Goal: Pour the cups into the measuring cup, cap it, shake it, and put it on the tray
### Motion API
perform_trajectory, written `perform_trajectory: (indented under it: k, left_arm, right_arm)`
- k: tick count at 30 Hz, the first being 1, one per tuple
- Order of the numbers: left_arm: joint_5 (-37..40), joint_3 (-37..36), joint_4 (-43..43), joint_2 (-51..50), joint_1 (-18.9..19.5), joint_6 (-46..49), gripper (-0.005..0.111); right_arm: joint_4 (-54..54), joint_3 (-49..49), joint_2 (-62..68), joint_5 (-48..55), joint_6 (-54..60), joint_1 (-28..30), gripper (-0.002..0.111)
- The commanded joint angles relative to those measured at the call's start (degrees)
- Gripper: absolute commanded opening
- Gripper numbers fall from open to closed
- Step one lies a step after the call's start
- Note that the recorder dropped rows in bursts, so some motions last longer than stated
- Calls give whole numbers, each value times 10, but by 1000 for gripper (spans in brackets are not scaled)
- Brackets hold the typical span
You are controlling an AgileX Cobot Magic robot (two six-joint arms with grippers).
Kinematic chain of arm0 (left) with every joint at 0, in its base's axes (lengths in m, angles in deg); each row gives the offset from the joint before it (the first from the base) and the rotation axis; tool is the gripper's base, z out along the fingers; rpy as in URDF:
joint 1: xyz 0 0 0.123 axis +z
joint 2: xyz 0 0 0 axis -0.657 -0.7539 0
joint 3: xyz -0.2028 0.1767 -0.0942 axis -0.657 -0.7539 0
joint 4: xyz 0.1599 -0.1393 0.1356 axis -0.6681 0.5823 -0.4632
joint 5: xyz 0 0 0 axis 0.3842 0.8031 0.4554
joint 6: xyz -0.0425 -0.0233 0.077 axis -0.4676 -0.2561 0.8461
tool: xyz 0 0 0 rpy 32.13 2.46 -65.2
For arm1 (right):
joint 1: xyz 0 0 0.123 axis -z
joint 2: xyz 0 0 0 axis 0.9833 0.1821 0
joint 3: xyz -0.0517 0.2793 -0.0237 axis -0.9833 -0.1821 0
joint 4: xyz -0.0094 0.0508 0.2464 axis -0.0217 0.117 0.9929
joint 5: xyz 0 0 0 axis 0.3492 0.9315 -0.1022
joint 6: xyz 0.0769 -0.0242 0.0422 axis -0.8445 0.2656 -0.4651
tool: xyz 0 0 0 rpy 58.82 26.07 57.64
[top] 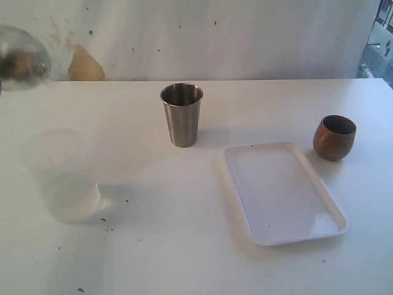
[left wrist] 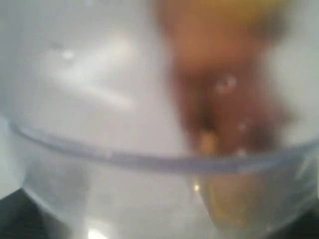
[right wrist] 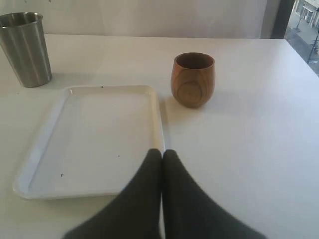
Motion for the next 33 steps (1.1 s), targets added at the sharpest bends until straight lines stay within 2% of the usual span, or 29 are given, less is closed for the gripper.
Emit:
perform_trajectory:
  k: [1,3,5,6,7,10,11,14,18,23,27,30,33]
  left_arm:
    - [-141,8,323,16,0,-447,0]
    - [-172,8,473,31,0,-664,0]
    - [-109,8,532,43,0,-843,0]
    - [-82,8,518,44,0,-895,0]
    - [-70,8,479,44,0,-926,0]
    - [-78,8,218,41,0,-1020,0]
    - [-96,8,105,41,0,-1037,0]
    - [-152,8,-87,41,0,-1067,0]
    - [-188,8,-161,41,0,-1217,0]
    - [-225,17,-288,34,-8,-1259,0]
    - [-158,57,-394,16,-70,-1337,0]
    - [-88,105,-468,-18,-162,-1361,0]
    - [-40,143,-472,-59,-245,-1362,0]
  right_arm:
    - [0,-2,-4,-4,-2,2,0]
    - [0,-2,-4,-4,-2,2,0]
    - [0,-2,-4,-4,-2,2,0]
    - [0,-2,-4,-4,-2,2,0]
    - [0,-2,-4,-4,-2,2,0]
    - [0,-2,-4,-4,-2,2,0]
    - [0,-2,-4,-4,-2,2,0]
    - [0,-2,-4,-4,-2,2,0]
    - [0,-2,-4,-4,-2,2,0]
    - [0,-2,-4,-4,-2,2,0]
    - [0,-2,-4,-4,-2,2,0]
    - [0,-2,-4,-4,-2,2,0]
    - [0,-2,-4,-4,-2,2,0]
